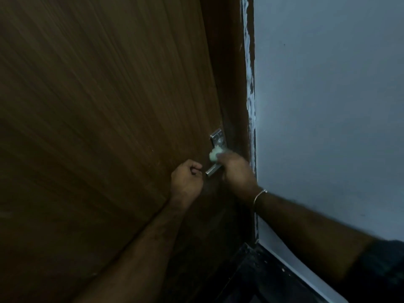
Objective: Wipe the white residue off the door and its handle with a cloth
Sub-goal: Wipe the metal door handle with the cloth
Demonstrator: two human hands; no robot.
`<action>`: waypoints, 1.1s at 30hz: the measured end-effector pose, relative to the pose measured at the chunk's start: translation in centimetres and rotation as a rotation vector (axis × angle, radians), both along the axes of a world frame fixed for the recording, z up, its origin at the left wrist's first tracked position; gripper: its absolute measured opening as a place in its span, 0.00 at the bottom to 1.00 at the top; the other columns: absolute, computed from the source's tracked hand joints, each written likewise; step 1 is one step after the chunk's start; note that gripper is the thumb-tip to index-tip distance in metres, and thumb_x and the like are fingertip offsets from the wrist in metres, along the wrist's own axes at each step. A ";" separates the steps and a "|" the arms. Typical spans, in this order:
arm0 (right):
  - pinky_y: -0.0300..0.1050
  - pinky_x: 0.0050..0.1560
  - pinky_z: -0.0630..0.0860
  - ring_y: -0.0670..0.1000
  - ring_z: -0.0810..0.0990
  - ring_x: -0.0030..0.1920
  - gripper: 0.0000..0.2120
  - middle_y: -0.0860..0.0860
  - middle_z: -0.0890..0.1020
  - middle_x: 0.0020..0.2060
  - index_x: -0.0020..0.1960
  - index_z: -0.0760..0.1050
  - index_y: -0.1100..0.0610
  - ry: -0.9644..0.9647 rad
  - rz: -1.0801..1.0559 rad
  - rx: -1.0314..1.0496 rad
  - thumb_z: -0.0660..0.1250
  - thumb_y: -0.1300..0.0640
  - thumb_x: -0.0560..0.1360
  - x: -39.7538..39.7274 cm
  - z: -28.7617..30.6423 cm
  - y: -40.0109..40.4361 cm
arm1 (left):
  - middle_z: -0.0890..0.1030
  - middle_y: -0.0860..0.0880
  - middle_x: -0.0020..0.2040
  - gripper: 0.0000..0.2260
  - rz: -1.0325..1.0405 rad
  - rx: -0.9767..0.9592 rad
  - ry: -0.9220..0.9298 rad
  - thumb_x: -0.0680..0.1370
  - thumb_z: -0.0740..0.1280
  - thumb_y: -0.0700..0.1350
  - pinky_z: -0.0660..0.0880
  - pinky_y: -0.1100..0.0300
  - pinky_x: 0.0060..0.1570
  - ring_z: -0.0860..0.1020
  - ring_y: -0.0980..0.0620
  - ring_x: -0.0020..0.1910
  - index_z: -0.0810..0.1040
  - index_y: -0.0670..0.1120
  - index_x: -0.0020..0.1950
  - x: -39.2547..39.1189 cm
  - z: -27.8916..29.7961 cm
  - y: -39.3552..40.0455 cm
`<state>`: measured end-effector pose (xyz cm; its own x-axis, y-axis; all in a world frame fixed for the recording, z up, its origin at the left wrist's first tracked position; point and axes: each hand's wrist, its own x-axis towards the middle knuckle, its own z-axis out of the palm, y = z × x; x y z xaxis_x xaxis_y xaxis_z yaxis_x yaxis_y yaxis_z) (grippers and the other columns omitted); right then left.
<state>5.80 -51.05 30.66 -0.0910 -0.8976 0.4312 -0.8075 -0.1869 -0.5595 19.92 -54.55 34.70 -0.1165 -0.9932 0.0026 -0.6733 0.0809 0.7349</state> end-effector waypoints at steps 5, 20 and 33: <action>0.43 0.69 0.66 0.51 0.76 0.65 0.15 0.54 0.79 0.63 0.63 0.77 0.57 -0.038 0.062 0.010 0.63 0.63 0.77 -1.1 -0.3 -0.5 | 0.78 0.53 0.53 0.09 0.001 -0.025 -0.039 0.80 0.63 0.37 0.74 0.64 0.48 0.76 0.56 0.51 0.78 0.50 0.54 0.4 0.1 0.1; 0.32 0.47 0.78 0.41 0.81 0.47 0.12 0.44 0.82 0.49 0.53 0.80 0.48 -0.768 -0.431 -0.047 0.68 0.64 0.75 -1.1 -3.4 2.3 | 0.77 0.50 0.63 0.15 -0.058 -0.070 -0.155 0.78 0.63 0.35 0.67 0.67 0.54 0.70 0.61 0.55 0.77 0.49 0.62 -0.5 -0.8 -0.1; 0.43 0.58 0.78 0.51 0.79 0.56 0.13 0.54 0.81 0.57 0.58 0.80 0.60 -0.500 -0.440 -0.048 0.67 0.67 0.75 -0.5 3.9 -3.8 | 0.80 0.45 0.55 0.08 -0.166 -0.054 -0.379 0.80 0.65 0.40 0.77 0.55 0.56 0.79 0.49 0.54 0.78 0.43 0.58 -2.4 1.2 0.4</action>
